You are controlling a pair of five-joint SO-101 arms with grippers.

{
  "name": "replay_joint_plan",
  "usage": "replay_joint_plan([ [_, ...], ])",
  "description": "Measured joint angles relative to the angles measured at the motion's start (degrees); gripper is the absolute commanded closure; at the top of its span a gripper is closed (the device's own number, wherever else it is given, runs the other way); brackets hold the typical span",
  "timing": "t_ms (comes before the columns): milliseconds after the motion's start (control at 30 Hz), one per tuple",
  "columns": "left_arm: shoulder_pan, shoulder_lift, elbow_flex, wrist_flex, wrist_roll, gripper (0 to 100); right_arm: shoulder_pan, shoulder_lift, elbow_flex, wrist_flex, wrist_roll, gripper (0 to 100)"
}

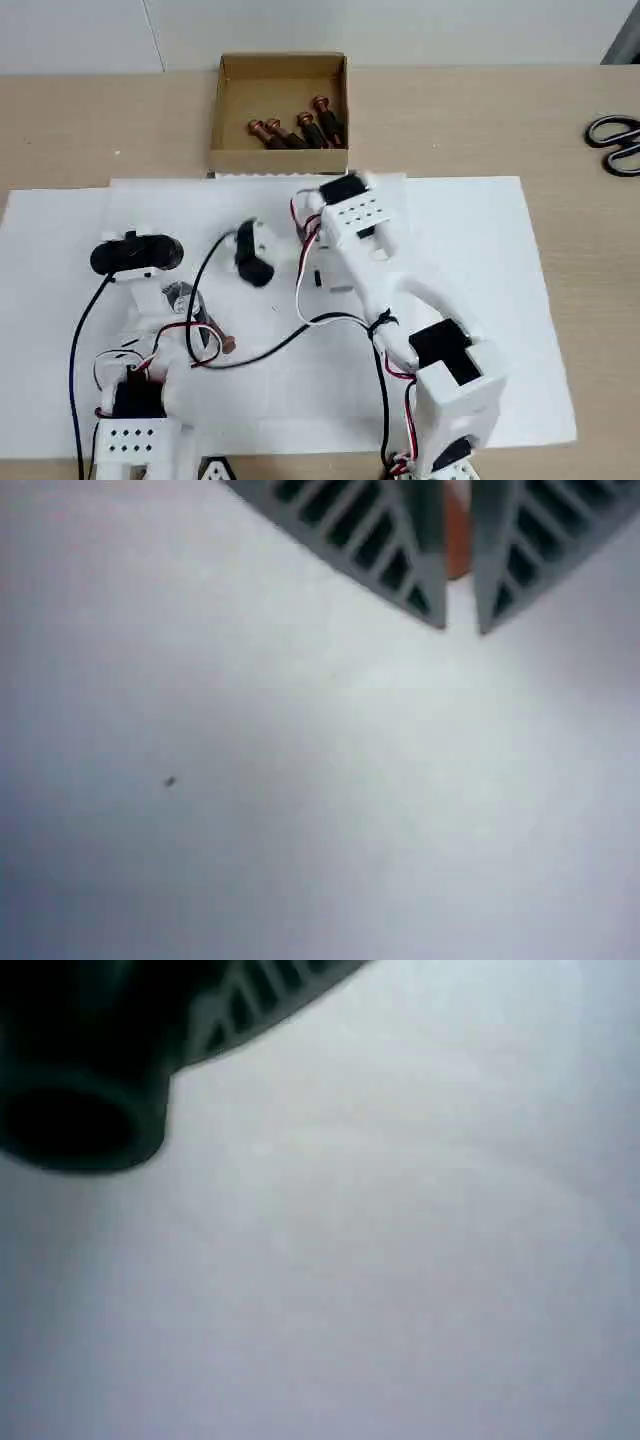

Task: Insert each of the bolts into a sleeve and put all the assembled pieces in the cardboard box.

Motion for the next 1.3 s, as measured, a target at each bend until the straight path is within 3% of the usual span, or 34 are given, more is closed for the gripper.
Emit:
replay_joint_plan([
  [400, 0.0, 0.0, 0.0, 0.0, 0.0, 100, 2.11, -8.26, -0.44, 1.41, -22.15, 98.8],
  [667, 0.0, 0.0, 0.0, -0.35, 0.0, 100, 5.27, -15.56, -0.44, 11.25, -36.92, 98.8],
  [867, 0.0, 0.0, 1.41, -5.63, -0.09, 100, 9.67, -16.35, -0.44, 17.32, -45.63, 98.8],
  [1000, 0.0, 0.0, 1.41, -5.98, -5.19, 100, 12.92, -16.35, -0.44, 18.2, -50.37, 98.8],
  [1167, 0.0, 0.0, -5.71, 4.13, -6.42, 100, 17.76, -16.35, -0.44, 18.55, -60.31, 99.5],
  [1300, 0.0, 0.0, -15.47, 16.18, -6.42, 100, 21.71, -16.35, -0.44, 18.55, -62.77, 99.5],
])
